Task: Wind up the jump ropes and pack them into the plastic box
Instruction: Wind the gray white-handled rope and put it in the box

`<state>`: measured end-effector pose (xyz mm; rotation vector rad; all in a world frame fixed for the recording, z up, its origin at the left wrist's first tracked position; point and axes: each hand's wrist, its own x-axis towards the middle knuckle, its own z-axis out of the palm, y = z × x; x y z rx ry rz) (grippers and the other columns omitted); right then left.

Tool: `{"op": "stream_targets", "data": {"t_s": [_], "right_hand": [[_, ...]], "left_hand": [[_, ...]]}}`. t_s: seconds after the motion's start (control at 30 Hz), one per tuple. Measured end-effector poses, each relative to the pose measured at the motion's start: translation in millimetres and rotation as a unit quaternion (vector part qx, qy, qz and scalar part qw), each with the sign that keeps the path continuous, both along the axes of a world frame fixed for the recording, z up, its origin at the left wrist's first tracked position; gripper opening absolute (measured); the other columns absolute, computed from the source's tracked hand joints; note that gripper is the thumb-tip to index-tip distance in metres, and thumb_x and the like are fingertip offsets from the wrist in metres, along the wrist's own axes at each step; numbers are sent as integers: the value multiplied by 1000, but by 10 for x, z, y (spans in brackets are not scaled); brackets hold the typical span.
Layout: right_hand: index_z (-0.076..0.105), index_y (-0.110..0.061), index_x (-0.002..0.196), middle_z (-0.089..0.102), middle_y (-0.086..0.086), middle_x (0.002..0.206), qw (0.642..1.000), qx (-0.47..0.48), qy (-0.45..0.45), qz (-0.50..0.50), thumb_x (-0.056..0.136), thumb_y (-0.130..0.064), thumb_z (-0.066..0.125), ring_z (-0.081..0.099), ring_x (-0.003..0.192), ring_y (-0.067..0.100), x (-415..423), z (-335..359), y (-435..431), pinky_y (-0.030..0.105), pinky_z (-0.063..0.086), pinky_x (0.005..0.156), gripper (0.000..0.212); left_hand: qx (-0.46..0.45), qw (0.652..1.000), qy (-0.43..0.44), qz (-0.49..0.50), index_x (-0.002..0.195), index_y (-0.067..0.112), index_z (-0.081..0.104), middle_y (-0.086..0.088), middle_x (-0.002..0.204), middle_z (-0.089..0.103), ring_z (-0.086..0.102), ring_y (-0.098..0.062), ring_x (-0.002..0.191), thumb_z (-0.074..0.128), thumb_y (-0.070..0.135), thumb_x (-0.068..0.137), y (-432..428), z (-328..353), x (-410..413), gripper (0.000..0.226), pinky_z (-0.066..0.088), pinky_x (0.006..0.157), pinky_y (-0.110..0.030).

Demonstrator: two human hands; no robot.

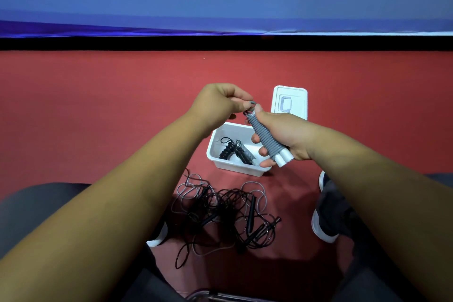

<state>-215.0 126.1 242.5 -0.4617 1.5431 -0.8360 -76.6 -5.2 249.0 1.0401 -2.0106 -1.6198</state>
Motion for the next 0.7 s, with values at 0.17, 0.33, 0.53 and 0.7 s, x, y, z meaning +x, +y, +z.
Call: {"op": "stream_targets", "data": {"t_s": [0.17,0.33,0.53,0.7], "right_hand": [[62,-23,127,66,9,96,999,6,2,-45,96,-81,45,58,55,22,13,0,-51,48,62,63,68],[63,-21,125,67,10,97,999,17,24,-40,92,-87,42,59,55,23,8,-39,-64,48,61,65,78],[65,-19,126,66,9,97,999,22,37,-19,91,-88,45,61,56,23,6,-66,-50,44,59,63,80],[64,-20,126,66,9,98,999,18,47,-12,90,-87,49,61,56,22,-10,-62,-29,42,59,61,77]], "left_hand": [[111,992,28,49,94,17,80,-4,90,80,71,-12,81,77,10,93,103,-54,-34,7,53,73,-26],[128,989,29,61,97,7,76,-11,88,77,72,-16,75,72,5,96,143,-105,-42,5,57,66,-25],[158,984,35,80,94,4,72,-9,77,73,70,-17,67,72,0,94,147,-125,-37,4,62,72,-26],[211,972,44,94,101,0,72,-13,83,77,76,-22,76,75,-8,88,158,-77,-29,15,65,75,-28]]}}
